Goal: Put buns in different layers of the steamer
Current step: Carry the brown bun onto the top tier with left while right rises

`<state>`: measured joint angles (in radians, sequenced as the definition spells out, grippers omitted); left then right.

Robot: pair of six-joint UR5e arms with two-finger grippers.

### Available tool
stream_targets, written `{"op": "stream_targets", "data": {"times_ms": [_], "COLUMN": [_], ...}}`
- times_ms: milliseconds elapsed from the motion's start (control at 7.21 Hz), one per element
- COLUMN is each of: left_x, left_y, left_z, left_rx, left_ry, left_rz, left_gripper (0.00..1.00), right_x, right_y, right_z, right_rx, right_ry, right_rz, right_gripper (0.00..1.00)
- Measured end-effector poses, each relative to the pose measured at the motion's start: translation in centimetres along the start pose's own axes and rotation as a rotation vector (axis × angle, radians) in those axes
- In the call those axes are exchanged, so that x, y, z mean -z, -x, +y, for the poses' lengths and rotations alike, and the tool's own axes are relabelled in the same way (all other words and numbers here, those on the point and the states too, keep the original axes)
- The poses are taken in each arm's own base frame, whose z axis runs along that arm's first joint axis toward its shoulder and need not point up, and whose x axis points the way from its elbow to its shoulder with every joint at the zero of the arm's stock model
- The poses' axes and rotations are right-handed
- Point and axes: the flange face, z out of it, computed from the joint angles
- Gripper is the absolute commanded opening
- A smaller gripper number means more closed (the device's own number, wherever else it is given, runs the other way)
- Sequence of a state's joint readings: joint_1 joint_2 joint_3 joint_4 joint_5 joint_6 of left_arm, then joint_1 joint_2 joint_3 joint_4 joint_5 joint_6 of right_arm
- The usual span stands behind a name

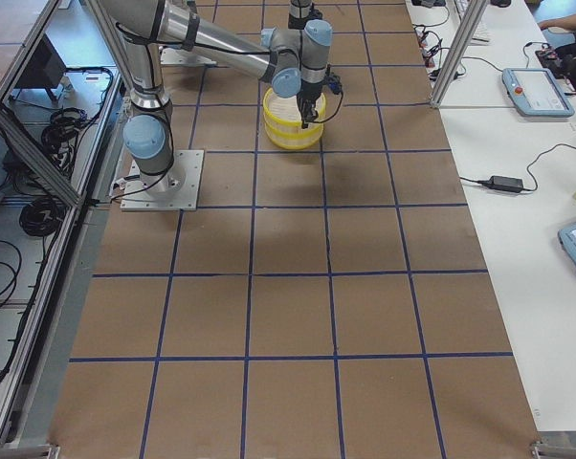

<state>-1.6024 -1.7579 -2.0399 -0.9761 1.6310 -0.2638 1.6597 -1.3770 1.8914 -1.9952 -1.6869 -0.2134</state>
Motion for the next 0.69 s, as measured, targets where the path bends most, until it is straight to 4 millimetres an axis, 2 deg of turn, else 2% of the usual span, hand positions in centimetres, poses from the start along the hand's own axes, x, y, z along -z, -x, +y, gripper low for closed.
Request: {"op": "stream_targets", "data": {"times_ms": [139,277,416,554,693], "left_x": [2.8,6.4,10.0,13.1,15.3], "left_y": [0.1,-0.1,-0.9,-2.6,-4.9], "left_z": [-0.3,-0.4,-0.5,-0.3,0.4], "left_rx": [0.005,0.020,0.048,0.079,0.108], "left_ry": [-0.033,-0.040,-0.036,-0.039,-0.049], "left_rz": [-0.013,-0.017,0.006,0.051,0.088], "left_gripper": [0.00,0.01,0.01,0.01,0.01], "right_x": [-0.2,-0.4,-0.6,-0.7,-0.7], "right_y": [0.0,0.0,-0.1,-0.1,-0.1], "right_z": [-0.1,-0.2,-0.2,-0.2,-0.2], "right_rx": [0.001,0.002,0.003,0.003,0.002], "right_ry": [0.003,0.009,0.013,0.016,0.017], "right_rz": [0.000,0.002,0.007,0.012,0.014], "right_gripper": [0.57,0.82,0.83,0.83,0.83]}}
